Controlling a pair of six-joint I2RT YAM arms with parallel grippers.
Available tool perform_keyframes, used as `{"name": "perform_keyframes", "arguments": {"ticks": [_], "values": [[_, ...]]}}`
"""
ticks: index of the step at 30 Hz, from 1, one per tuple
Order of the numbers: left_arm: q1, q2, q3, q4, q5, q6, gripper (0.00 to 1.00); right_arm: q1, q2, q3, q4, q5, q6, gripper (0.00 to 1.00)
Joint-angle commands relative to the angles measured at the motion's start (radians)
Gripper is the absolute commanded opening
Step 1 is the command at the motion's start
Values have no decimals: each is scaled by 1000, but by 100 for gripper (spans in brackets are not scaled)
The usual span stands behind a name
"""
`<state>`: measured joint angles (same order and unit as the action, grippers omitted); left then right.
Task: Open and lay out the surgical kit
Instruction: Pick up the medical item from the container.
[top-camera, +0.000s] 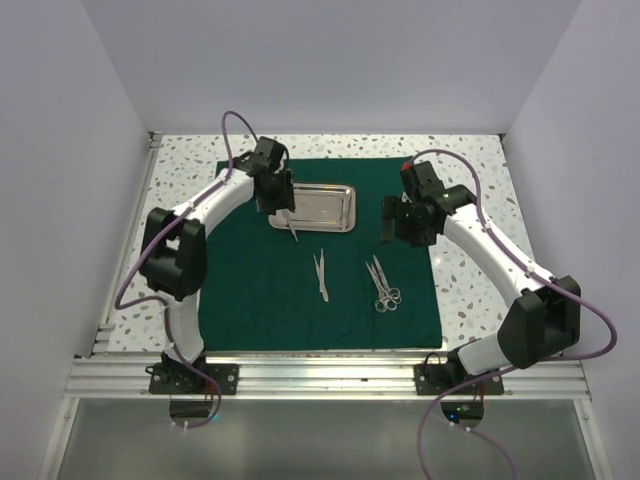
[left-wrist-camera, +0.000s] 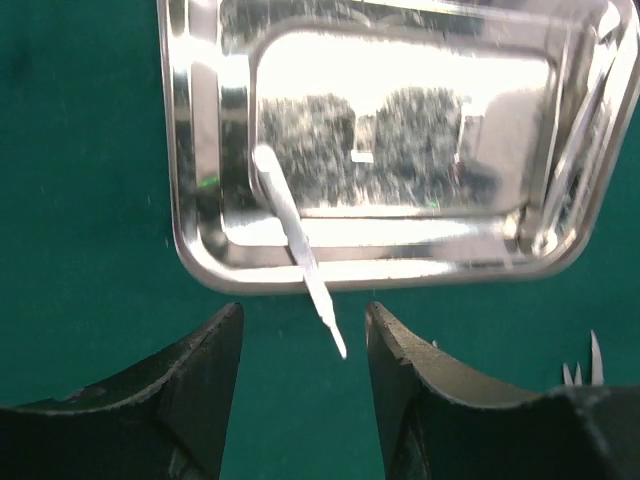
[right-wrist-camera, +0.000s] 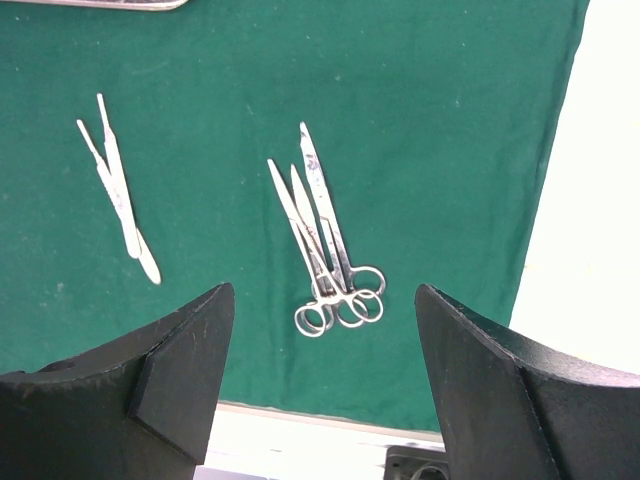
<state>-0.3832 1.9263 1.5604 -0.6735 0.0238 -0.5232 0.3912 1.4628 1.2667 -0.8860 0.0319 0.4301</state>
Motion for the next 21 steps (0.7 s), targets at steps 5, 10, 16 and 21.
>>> {"name": "perform_keyframes", "arguments": {"ticks": [5,10,16,21], "values": [[-13,135,211,-60,-130,2,55,-3,-59,-21,-25,29,-4,77],[-25,189,259,-103,-147,8,54,-5,-52,-23,-21,39,-10,77],[-46,217,270,-129,-160,0,54,-5,-32,-18,-13,40,-13,77],[-74,253,291,-150,-183,-3,54,-5,-21,-20,-5,37,-13,77]]}}
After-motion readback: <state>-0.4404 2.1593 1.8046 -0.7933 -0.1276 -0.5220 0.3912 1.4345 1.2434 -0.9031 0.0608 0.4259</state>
